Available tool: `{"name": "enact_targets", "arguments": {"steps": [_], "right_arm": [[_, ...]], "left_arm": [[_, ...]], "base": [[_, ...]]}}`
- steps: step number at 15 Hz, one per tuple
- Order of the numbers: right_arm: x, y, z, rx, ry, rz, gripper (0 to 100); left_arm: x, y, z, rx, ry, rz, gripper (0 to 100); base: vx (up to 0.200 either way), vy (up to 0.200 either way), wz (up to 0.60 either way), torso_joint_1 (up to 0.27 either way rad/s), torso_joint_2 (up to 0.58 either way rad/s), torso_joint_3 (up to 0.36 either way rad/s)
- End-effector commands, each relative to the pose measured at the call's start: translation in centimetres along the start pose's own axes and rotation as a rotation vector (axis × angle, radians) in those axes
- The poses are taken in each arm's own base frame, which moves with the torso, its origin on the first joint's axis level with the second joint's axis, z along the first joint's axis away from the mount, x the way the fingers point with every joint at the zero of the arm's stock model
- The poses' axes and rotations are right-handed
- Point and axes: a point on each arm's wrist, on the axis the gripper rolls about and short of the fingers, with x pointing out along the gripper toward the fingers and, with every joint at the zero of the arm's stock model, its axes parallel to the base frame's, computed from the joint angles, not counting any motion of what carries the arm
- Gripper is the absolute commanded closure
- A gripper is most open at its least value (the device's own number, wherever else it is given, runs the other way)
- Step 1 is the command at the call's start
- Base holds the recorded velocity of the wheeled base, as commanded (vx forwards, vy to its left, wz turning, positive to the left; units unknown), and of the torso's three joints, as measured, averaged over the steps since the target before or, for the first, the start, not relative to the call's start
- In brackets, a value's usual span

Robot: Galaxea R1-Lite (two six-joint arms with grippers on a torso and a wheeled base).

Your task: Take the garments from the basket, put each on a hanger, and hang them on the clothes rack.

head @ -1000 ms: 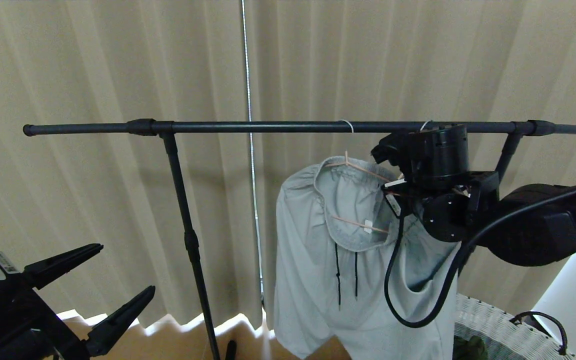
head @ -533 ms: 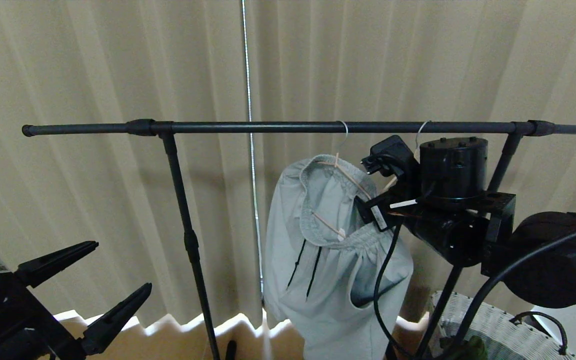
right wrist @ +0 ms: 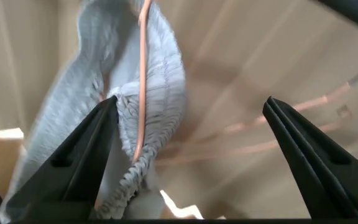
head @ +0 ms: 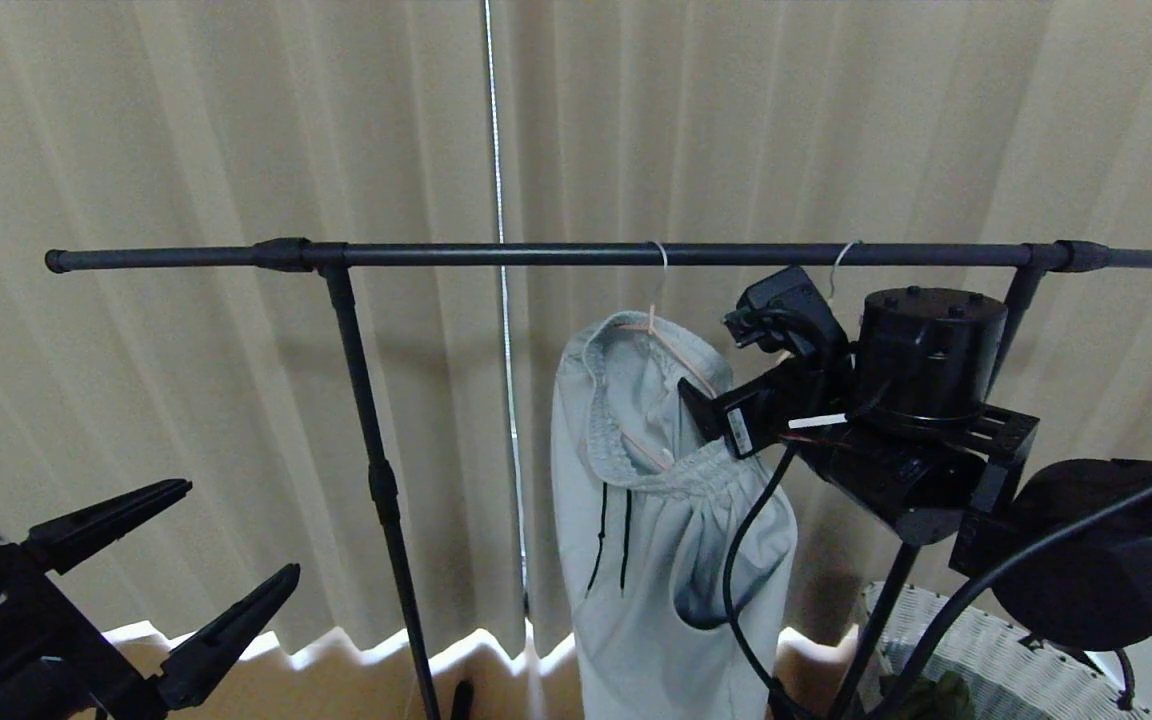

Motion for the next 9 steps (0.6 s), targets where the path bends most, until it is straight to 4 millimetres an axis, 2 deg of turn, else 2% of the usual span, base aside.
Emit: {"name": "enact_targets", "arguments": {"steps": [1,4,9], "right_arm": [[0.19,0.27,-0.57,0.006,-0.004,0.018,0],[0.01,0.26,-0.93,0.018,-0.047,0.069,0],[0.36,-0.08,-0.60,0.047,-0.123,0.061,0]], "left_arm": [[-0.01,-0.01,-0.01,0.000,0.000,0.000,0],[-0.01,-0.01,-0.03,-0.001,0.001,0.000,0],[0.05,0.01,-0.03,-0.003,0.003,-0.001,0]], "base": [[0.000,0.000,0.00,0.000,0.00,0.000],[0.000,0.000,0.00,0.000,0.00,0.000],[0.000,0.000,0.00,0.000,0.00,0.000]]}}
